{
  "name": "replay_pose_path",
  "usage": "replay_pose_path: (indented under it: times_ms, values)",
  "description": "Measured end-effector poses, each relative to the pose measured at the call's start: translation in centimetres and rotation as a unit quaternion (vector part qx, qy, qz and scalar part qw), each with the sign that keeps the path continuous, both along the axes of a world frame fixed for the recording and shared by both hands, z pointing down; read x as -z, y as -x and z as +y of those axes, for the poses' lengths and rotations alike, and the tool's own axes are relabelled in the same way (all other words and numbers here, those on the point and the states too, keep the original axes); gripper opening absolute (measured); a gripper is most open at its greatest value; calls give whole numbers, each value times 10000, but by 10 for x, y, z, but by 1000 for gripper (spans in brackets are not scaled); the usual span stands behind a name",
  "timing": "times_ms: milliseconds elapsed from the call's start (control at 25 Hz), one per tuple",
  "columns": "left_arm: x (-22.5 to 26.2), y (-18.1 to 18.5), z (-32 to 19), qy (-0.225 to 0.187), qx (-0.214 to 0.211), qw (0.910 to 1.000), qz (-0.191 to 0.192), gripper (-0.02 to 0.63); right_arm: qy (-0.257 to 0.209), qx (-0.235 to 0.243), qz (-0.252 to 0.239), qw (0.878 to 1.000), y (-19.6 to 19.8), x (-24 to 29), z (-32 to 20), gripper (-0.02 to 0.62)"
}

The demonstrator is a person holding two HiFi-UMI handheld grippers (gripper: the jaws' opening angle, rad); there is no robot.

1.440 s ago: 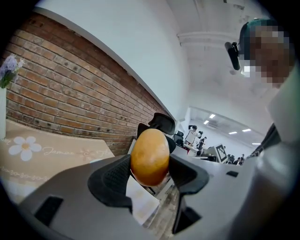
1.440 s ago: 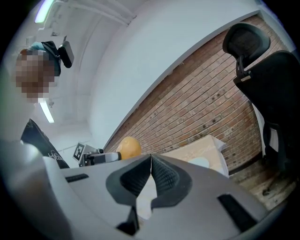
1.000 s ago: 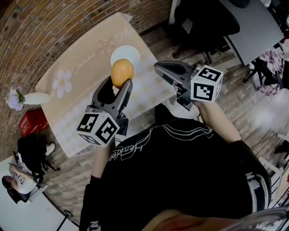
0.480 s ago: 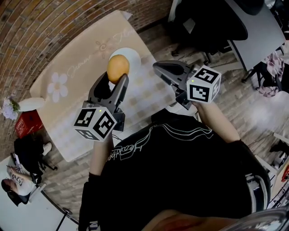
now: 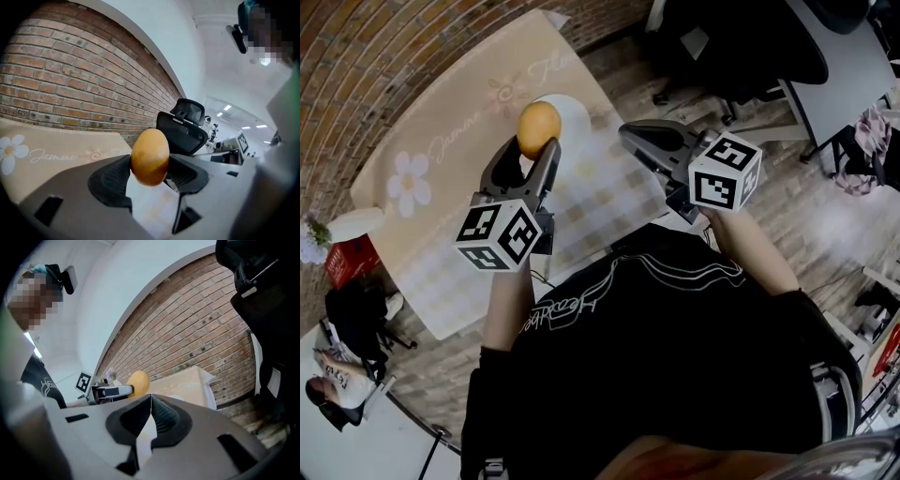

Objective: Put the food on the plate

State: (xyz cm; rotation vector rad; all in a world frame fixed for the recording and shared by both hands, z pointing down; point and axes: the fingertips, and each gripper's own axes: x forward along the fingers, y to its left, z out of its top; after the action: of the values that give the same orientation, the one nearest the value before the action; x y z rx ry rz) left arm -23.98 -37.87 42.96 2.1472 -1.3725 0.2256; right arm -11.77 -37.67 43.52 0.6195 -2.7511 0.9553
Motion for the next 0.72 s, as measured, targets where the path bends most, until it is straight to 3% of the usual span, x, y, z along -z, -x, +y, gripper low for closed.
replay_pose_path:
  times_ms: [280,720]
  values:
    - [-37,7,-14,237,82,9997,59,256,225,-85,152,9996,-6,-27,-6,-3]
    - [-91,10,-28,500,69,9978,-422,256,462,-142,221,9986,-9,-55,-12,-3]
